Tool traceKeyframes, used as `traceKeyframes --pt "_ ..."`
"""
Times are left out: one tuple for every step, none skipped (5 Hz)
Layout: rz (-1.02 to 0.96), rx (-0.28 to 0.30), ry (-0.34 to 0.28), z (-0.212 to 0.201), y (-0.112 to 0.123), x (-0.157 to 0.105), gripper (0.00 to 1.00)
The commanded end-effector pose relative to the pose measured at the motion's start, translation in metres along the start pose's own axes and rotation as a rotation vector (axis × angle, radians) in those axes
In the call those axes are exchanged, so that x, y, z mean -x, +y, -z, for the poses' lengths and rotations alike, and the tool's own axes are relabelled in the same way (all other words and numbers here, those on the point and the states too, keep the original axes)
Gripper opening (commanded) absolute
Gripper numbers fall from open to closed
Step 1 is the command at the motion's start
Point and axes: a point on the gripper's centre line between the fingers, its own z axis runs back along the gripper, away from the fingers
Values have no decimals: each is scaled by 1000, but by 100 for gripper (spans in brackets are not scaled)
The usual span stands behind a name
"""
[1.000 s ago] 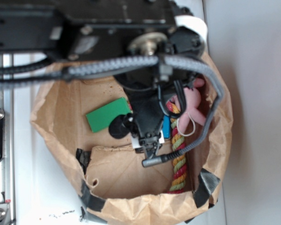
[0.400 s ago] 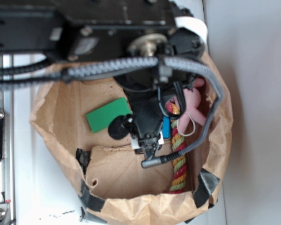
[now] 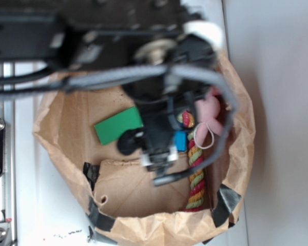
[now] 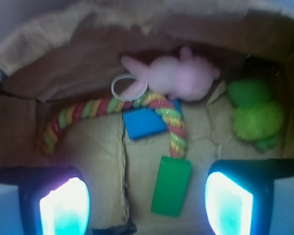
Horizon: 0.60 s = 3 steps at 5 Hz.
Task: Grab the green block.
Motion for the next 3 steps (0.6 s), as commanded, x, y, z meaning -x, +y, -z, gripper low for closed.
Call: traceKeyframes --pt "-17 -68 -71 14 6 24 100" --pt "-128 -78 -62 33 9 18 100" --pt "-108 -109 -62 49 10 19 100"
